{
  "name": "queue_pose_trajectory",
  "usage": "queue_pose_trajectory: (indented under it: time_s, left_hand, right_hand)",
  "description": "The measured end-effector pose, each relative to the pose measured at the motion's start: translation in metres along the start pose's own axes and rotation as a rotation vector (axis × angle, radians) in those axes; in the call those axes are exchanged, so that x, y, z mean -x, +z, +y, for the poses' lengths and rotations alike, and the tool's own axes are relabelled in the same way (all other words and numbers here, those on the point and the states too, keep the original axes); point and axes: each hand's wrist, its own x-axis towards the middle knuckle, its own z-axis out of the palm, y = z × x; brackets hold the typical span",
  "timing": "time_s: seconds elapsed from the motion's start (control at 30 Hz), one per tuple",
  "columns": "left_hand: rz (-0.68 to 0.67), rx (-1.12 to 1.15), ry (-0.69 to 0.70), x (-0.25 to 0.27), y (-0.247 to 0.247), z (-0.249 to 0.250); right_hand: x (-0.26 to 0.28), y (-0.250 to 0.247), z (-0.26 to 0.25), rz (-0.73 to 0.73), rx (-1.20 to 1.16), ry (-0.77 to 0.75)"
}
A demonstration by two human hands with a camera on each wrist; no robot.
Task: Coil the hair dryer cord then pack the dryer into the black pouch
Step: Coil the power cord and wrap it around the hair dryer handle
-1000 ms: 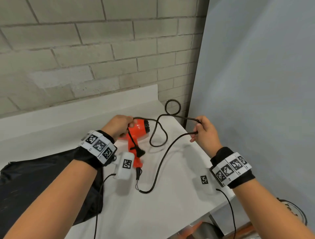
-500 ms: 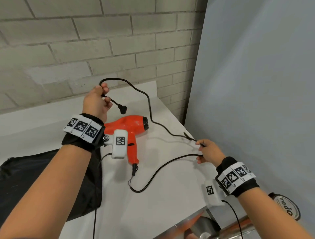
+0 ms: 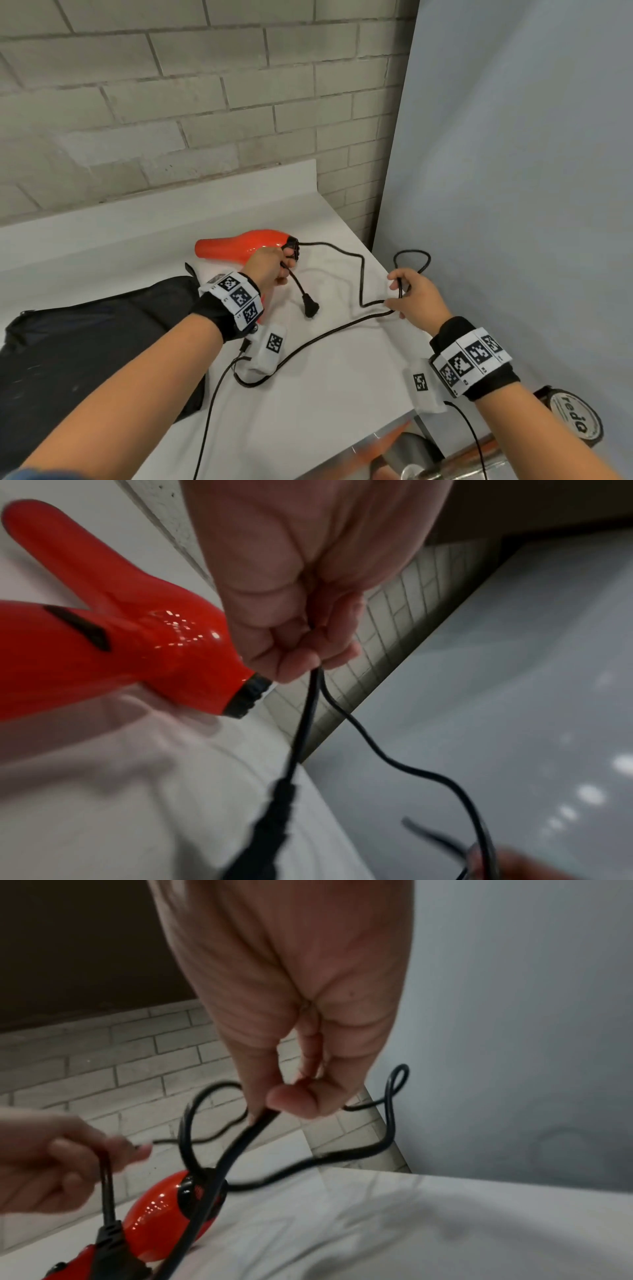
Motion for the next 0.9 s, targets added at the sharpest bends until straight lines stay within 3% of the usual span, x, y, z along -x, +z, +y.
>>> queue_pose_trajectory:
  time_s: [0.1, 0.17, 0.23, 0.27, 0.33, 0.43, 0.6, 0.67, 0.73, 0.8, 0.9]
  left_hand:
    - [0.04, -0.151, -0.009, -0.004, -0.006, -0.008]
    - [0.045, -0.478, 0.043, -0.001, -0.01, -0.006]
    - [0.11, -0.763, 0.237, 0.007, -0.009, 0.0]
    - [0.107, -0.79, 0.371, 0.015, -0.006, 0.004]
    - [-0.077, -0.779, 0.549, 0.029, 0.006, 0.006]
    - [-0.429, -0.7, 0.417, 0.034, 0.024, -0.001]
    - [-0.585, -0.505, 0.326, 0.03, 0.046, 0.019]
    - [-0.704, -0.455, 0.24, 0.029, 0.045, 0.025]
    - [-0.768, -0.495, 0.237, 0.029, 0.04, 0.028]
    - [-0.709, -0.554, 0.262, 0.028, 0.034, 0.03]
    - [-0.374, -0.602, 0.353, 0.017, 0.021, 0.038]
  right_hand:
    - [0.007, -0.002, -0.01, -0.01, -0.054, -0.151]
    - [0.012, -0.002, -0.016, -0.032, -0.03, -0.238]
    - [0.016, -0.001, -0.023, -0.033, -0.031, -0.299]
    - [0.018, 0.0, -0.026, -0.033, -0.04, -0.327]
    - [0.023, 0.001, -0.033, -0.055, -0.061, -0.382]
    - [0.028, 0.001, -0.045, -0.126, -0.073, -0.464]
    - [0.032, 0.001, -0.057, -0.244, -0.101, -0.549]
    - [0.031, -0.002, -0.056, -0.245, -0.187, -0.541]
    - [0.029, -0.007, -0.053, -0.235, -0.299, -0.516]
    - [0.024, -0.01, -0.044, -0.228, -0.382, -0.464]
    - [0.012, -0.013, -0.026, -0.15, -0.362, -0.296]
